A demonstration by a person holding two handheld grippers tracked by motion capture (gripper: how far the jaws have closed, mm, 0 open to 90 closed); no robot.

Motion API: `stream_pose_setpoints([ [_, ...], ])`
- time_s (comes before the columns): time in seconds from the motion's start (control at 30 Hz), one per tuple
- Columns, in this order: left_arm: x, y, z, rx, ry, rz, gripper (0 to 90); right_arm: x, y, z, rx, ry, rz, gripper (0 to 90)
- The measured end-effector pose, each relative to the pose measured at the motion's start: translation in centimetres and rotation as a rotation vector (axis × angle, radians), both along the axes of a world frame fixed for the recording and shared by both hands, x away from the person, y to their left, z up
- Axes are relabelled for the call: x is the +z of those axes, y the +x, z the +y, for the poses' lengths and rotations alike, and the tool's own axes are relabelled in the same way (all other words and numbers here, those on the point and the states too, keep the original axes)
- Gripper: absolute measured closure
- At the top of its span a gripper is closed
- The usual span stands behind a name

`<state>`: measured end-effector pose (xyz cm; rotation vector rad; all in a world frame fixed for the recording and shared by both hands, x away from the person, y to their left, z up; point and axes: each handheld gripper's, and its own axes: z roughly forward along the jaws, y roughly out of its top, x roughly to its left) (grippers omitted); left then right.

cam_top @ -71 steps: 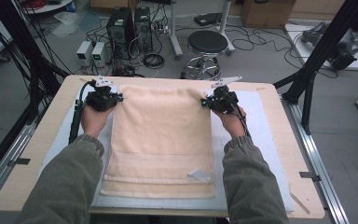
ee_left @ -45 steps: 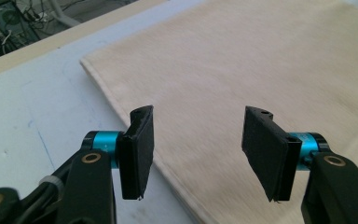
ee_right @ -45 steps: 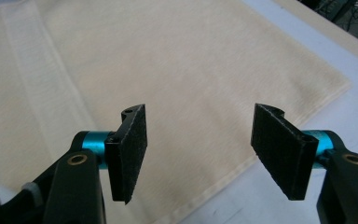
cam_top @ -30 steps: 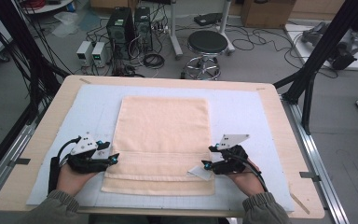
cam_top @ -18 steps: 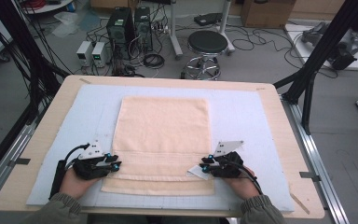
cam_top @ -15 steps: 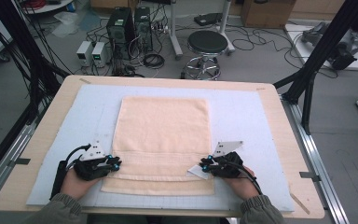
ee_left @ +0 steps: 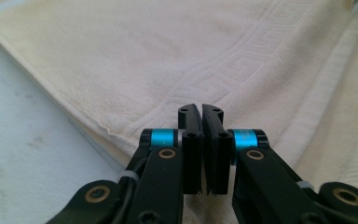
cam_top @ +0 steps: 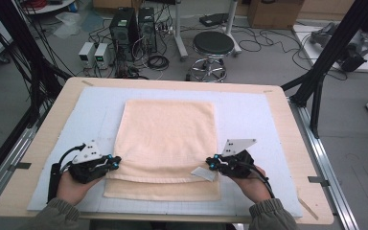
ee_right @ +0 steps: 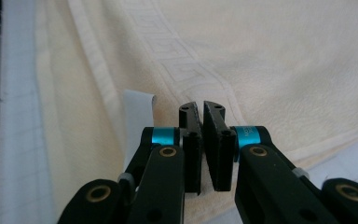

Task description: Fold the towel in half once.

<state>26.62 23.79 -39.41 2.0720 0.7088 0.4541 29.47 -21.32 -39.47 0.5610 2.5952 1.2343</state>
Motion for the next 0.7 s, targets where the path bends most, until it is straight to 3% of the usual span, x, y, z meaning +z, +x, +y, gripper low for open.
stream_pose_setpoints([
  [0.1,1.6,-0.8,0.3,-0.017,-0.009,-0.021,86.3,1.7,-0.9,0.1,0.026,0.016,-0.022,85.9],
  [0.17,1.9,-1.6,0.4,-0.052,-0.022,0.004,85.3,2.0,-1.4,0.0,0.046,0.026,0.009,83.6],
  [0.2,1.8,-1.9,0.3,-0.064,-0.022,0.021,81.5,1.8,-1.8,-0.1,0.060,0.032,0.037,77.7],
  [0.23,1.4,-2.2,0.2,-0.065,-0.022,0.035,73.3,1.5,-1.9,-0.1,0.060,0.036,0.061,70.5],
  [0.27,1.1,-2.4,0.2,-0.075,-0.014,0.046,68.8,1.0,-2.1,-0.2,0.052,0.027,0.069,68.9],
  [0.33,-0.2,-2.7,0.0,-0.080,-0.003,0.071,68.1,-0.1,-2.3,-0.4,0.052,0.008,0.079,66.7],
  [0.47,-2.3,-2.8,-0.4,-0.104,0.019,0.119,67.2,-2.0,-2.2,-0.5,0.056,0.026,0.122,62.4],
  [0.7,-4.1,-2.8,-1.0,-0.146,0.071,0.146,69.3,-4.0,-2.3,0.2,0.096,-0.018,0.133,62.5],
])
